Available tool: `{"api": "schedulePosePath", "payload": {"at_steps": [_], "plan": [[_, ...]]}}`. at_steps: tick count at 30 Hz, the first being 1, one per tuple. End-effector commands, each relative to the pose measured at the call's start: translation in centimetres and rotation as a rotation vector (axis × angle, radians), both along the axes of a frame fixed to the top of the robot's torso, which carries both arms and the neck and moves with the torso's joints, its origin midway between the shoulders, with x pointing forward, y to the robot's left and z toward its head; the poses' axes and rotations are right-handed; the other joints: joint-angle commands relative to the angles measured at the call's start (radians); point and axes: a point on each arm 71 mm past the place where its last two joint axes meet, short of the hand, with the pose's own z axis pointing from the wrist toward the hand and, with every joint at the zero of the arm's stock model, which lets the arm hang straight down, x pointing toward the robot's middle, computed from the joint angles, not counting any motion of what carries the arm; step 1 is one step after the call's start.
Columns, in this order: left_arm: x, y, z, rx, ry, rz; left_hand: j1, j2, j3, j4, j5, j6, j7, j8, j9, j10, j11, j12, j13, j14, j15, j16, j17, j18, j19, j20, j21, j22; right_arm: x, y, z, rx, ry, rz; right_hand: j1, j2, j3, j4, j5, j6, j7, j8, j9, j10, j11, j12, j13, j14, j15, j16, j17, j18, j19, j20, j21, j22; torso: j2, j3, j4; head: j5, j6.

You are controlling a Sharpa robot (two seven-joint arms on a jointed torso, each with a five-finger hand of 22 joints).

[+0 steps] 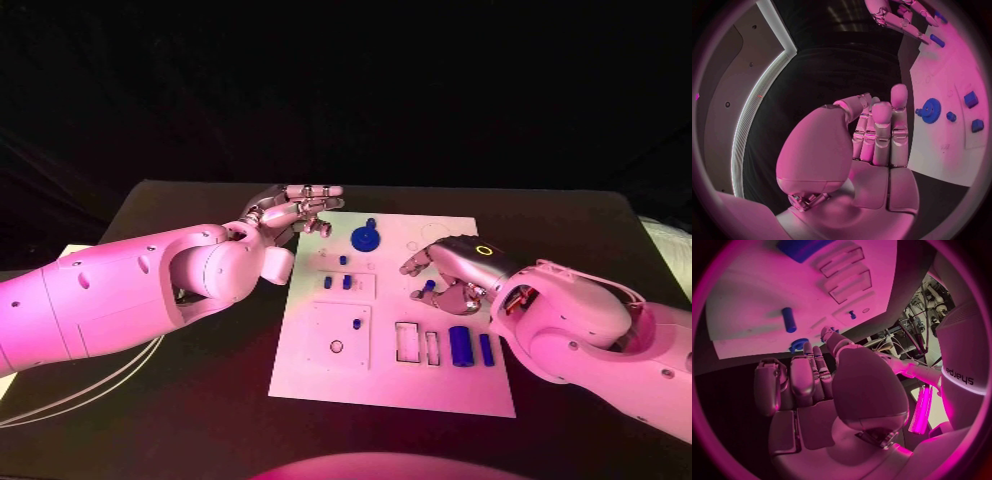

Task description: Assemble the parts on the task board

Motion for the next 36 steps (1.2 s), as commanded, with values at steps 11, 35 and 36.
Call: {"api": "schedulePosePath", "payload": {"at_steps": [11, 35, 36], "plan": [[-0.1, -0.3, 0.0, -0.017, 0.0, -0.031, 0.001, 0.011, 0.0, -0.006, 0.004, -0.002, 0.004, -0.001, -0.001, -0.004, 0.0, 0.004, 0.0, -0.005, 0.0, -0.004, -0.001, 0.017, -0.004, 0.001, -0.003, -0.001, 1.2, -2.0, -0.4, -0.105, -0.004, -0.059, 0.013, 0.005, -0.026, 0.002, -0.004, 0.003, -0.015, -0.001, -0.002, 0.0, -0.005, 0.006, 0.002, 0.019, -0.01, 0.003, -0.003, 0.01, 0.005, -0.007, -0.003, 0.024, 0.001, -0.0006, 0.0012, -0.014, 0.01], [-0.1, -0.2, 0.0, -0.018, 0.0, -0.033, 0.001, 0.013, -0.001, -0.007, 0.004, -0.001, 0.004, 0.0, 0.0, -0.003, 0.0, 0.007, 0.0, -0.006, 0.0, -0.003, -0.001, 0.017, -0.005, 0.001, -0.005, -0.002, 1.4, -1.0, -1.8, -0.157, 0.057, -0.019, 0.054, 0.054, 0.026, 0.013, -0.005, 0.123, -0.01, 0.024, 0.014, 0.178, -0.039, 0.055, 0.004, 0.024, -0.028, 0.021, 0.013, 0.005, 0.02, -0.024, 0.011, 0.044, 0.001, 0.0005, -0.0005, -0.01, 0.002], [-0.1, -0.2, 0.0, -0.018, 0.0, -0.033, 0.001, 0.013, -0.001, -0.007, 0.004, -0.001, 0.004, 0.0, 0.0, -0.003, 0.0, 0.007, 0.0, -0.006, 0.0, -0.003, -0.001, 0.017, -0.005, 0.001, -0.005, -0.002, 1.4, -0.9, -1.8, -0.155, 0.053, -0.02, 0.057, 0.057, 0.031, 0.012, -0.009, 0.128, -0.01, 0.024, 0.015, 0.183, -0.041, 0.054, 0.004, 0.024, -0.029, 0.022, 0.014, 0.004, 0.021, -0.025, 0.012, 0.045, 0.002, 0.0007, -0.0006, -0.01, 0.002]]}}
